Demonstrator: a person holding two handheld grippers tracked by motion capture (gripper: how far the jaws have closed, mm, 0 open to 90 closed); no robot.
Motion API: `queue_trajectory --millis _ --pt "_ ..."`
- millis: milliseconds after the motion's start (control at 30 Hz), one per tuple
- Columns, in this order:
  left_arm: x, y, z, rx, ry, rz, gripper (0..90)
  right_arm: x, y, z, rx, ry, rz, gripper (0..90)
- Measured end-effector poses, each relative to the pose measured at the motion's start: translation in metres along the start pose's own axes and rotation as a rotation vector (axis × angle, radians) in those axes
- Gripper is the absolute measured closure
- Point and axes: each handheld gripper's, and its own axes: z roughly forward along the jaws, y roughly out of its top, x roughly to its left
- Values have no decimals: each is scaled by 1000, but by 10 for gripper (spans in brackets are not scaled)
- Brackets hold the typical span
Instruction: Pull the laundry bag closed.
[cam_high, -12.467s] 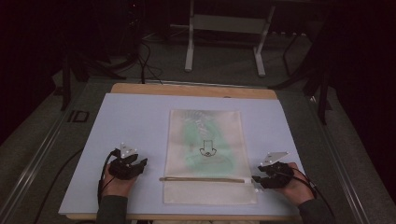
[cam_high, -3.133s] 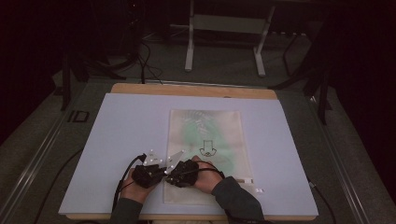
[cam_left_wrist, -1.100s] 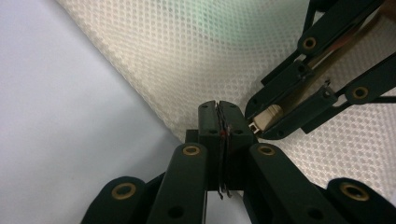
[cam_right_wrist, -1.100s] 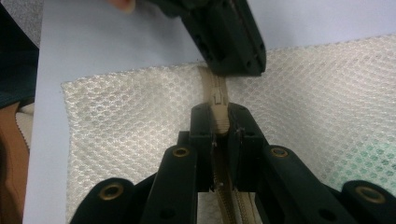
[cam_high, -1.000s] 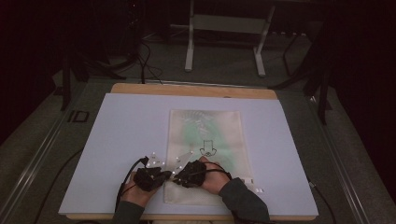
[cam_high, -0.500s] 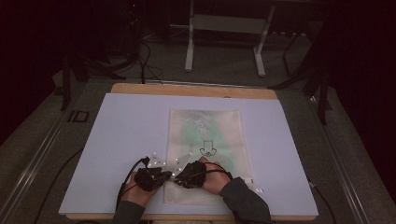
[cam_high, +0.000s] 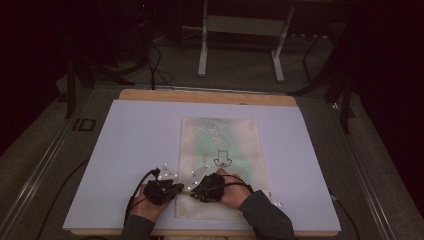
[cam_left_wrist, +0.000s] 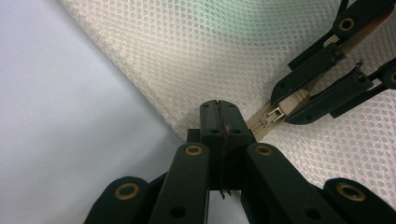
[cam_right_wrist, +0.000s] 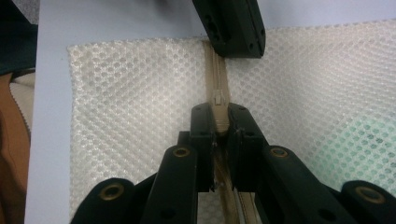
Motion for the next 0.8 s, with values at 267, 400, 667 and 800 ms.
queue_trajectory --millis 267,400,667,800 --pt "0 0 0 2 1 4 895 1 -4 -4 14 -5 -5 824" --pt "0 0 0 2 4 4 895 2 -6 -6 20 -12 -11 824" --pt "0 0 0 5 6 10 895 2 -10 -9 28 -15 -11 824" --pt "0 0 0 5 7 10 895 3 -13 -11 32 -18 -9 824"
